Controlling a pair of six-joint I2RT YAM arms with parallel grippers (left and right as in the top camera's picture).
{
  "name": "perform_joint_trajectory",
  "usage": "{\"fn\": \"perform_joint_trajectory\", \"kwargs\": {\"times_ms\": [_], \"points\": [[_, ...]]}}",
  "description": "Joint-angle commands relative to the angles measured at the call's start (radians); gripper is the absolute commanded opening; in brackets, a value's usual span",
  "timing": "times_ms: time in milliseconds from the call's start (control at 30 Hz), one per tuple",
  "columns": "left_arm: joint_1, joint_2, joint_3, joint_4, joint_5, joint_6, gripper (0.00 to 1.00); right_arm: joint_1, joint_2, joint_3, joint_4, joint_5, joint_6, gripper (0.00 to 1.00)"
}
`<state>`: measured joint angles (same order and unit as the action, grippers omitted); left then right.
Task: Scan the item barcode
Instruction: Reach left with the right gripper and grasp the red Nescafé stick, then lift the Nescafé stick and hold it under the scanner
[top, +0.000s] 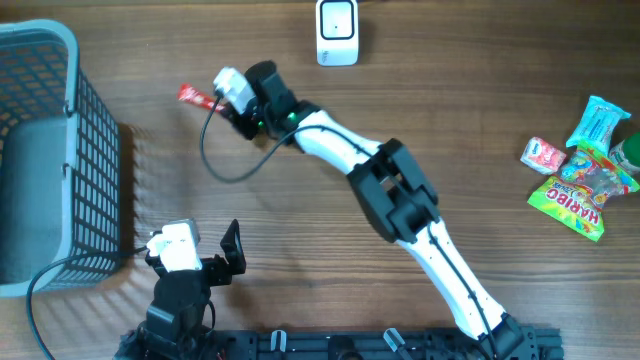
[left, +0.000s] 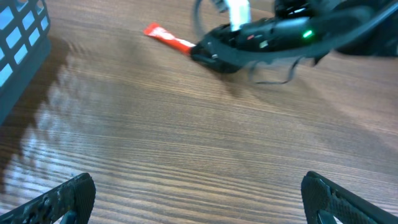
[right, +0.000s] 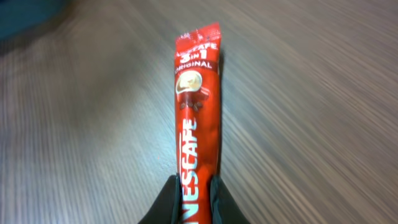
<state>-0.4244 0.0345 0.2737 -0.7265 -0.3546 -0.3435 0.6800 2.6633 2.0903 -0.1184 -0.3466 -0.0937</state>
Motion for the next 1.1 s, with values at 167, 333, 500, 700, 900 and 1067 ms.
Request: {"fn": "perform_joint_trajectory", "kwargs": {"times_ms": [167, 333, 500, 700, 900, 1067], "points": [[-0.003, -0.005, -0.005, 0.002, -0.013, -0.002, 1.00, -0.193, -0.358, -0.036, -0.528, -0.234, 0.489, 0.04], [-0.003, -0.005, -0.005, 0.002, -0.013, -0.002, 1.00, -0.218, -0.417, -0.036, -0.956, -0.461, 0.776, 0.04], [-0.003, -0.005, -0.005, 0.002, -0.013, -0.002, 1.00, -0.218, -0.417, -0.036, -1.331, -0.467, 0.833, 0.04], [-0.003, -0.005, -0.005, 0.002, -0.013, -0.002, 1.00, -0.218, -0.417, -0.037, -1.490, -0.599, 0.830, 0.04], [-0.003, -0.005, -0.005, 0.002, -0.013, -0.002, 1.00, -0.224, -0.417, -0.037, -1.490, -0.803, 1.120, 0.04], [-0.003, -0.005, -0.005, 0.003, -0.013, -0.002, 1.00, -0.274, -0.417, -0.037, -1.490, -0.734, 1.120, 0.04]]}}
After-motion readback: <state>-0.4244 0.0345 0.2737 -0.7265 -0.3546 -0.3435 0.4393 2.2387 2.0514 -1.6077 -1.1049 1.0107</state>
